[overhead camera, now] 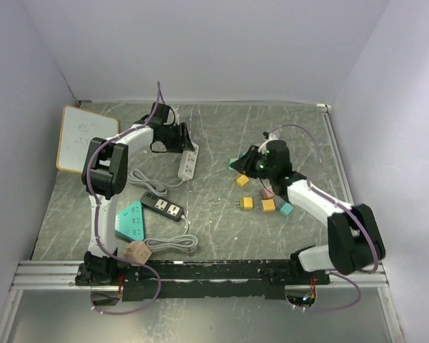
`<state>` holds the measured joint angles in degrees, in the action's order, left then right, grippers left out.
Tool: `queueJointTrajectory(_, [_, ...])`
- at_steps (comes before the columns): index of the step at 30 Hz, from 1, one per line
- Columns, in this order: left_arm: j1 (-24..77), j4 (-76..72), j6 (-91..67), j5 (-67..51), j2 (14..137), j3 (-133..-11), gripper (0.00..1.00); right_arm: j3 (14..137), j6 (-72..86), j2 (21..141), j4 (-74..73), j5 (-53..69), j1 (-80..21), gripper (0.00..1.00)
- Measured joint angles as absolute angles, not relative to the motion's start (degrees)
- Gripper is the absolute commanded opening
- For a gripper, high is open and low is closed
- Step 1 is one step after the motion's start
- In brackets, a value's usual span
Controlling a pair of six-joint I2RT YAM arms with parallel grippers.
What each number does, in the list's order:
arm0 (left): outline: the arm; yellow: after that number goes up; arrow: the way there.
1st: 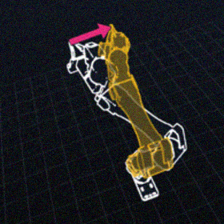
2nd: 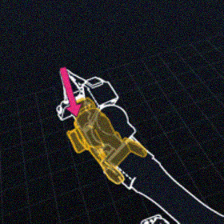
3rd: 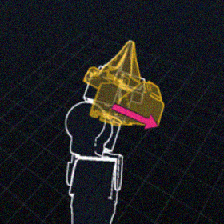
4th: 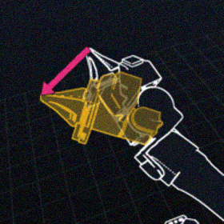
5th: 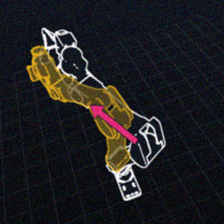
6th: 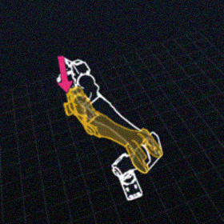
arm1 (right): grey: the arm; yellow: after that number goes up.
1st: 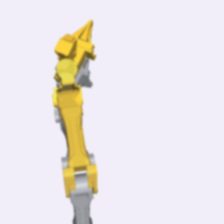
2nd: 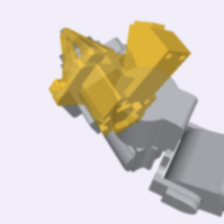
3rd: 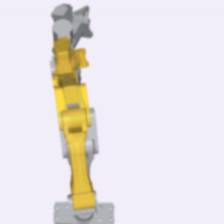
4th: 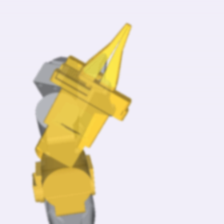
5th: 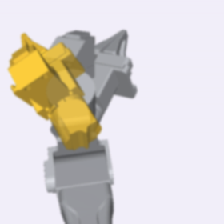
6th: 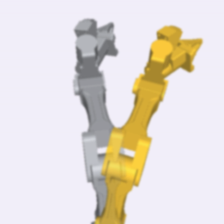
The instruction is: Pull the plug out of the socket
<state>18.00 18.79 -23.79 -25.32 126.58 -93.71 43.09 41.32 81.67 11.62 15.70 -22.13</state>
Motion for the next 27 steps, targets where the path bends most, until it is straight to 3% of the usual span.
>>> queueJointTrajectory(2, [17.28,19.59,-23.31,-25.12,126.80,-93.67,0.81,40.16,39.57,77.43,8.58,14.81,-20.12,0.00])
queueJointTrajectory(4, [16.67,20.03,-23.09,-24.97,126.93,-93.56,0.86,37.50,38.11,73.49,4.93,14.04,-18.20,0.00])
queueJointTrajectory(15, [15.59,22.37,-20.67,-23.51,124.49,-93.08,0.89,32.05,34.72,57.01,-11.68,18.22,-16.69,0.00])
queueJointTrajectory(27, [15.14,21.41,-18.81,-24.23,109.58,-88.58,0.86,25.80,39.66,55.64,-15.03,21.23,-27.49,0.00])
